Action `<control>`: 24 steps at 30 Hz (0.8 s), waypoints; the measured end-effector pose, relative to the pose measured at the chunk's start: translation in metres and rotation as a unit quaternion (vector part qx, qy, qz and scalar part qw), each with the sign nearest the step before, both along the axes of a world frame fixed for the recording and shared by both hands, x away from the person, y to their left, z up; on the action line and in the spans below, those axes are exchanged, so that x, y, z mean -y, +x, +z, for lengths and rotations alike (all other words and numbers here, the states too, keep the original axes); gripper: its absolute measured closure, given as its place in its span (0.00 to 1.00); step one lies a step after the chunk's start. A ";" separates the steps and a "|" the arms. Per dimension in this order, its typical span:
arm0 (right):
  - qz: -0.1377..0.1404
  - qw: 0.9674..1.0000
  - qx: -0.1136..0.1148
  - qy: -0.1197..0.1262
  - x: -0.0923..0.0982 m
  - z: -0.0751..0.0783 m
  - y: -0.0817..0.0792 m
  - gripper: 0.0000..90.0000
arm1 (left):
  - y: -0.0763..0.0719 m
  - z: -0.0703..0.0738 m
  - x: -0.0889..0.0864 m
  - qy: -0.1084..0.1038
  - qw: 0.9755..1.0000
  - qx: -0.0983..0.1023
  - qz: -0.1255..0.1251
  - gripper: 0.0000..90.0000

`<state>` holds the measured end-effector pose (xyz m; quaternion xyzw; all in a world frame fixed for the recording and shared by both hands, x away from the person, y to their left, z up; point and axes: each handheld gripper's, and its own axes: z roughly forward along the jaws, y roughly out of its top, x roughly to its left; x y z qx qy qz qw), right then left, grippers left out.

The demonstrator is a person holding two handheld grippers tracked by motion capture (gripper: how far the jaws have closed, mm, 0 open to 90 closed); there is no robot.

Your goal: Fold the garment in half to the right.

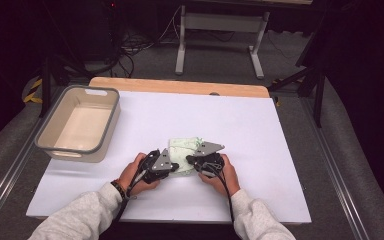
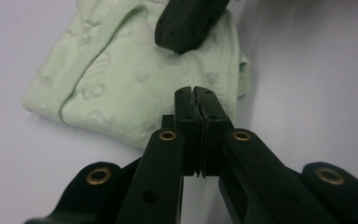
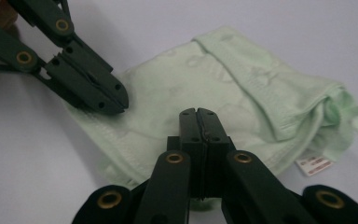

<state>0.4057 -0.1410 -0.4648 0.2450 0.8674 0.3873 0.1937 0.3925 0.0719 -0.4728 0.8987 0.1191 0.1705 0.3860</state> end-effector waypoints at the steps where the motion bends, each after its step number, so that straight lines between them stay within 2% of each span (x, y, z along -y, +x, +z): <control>1: 0.003 1.000 0.001 -0.003 0.000 -0.001 -0.001 1.00 | 0.000 0.000 -0.001 -0.003 1.000 -0.005 0.000 0.99; 2: 0.006 1.000 0.001 -0.005 -0.001 -0.001 -0.004 1.00 | -0.002 -0.001 -0.002 -0.006 1.000 -0.012 -0.001 0.98; 11: 0.010 1.000 0.000 -0.005 0.002 -0.001 -0.009 0.97 | -0.006 -0.003 -0.003 -0.007 1.000 -0.013 -0.008 0.99; 14: -0.009 1.000 0.019 -0.012 0.005 0.000 -0.005 0.97 | -0.006 -0.004 -0.003 -0.008 1.000 -0.015 -0.008 0.99; 18: -0.020 0.999 0.025 -0.021 0.009 -0.001 -0.001 0.97 | -0.006 -0.004 -0.003 -0.007 1.000 -0.014 -0.009 1.00; 19: -0.028 0.999 0.031 -0.031 0.012 -0.001 0.001 0.98 | -0.006 -0.004 -0.003 -0.007 1.000 -0.015 -0.009 1.00; 23: -0.043 0.998 0.032 -0.029 0.019 0.000 0.005 0.98 | -0.006 -0.004 -0.003 -0.007 1.000 -0.014 -0.009 1.00; 24: -0.055 0.998 0.031 -0.031 0.024 -0.001 0.008 0.98 | -0.006 -0.004 -0.003 -0.007 1.000 -0.014 -0.009 1.00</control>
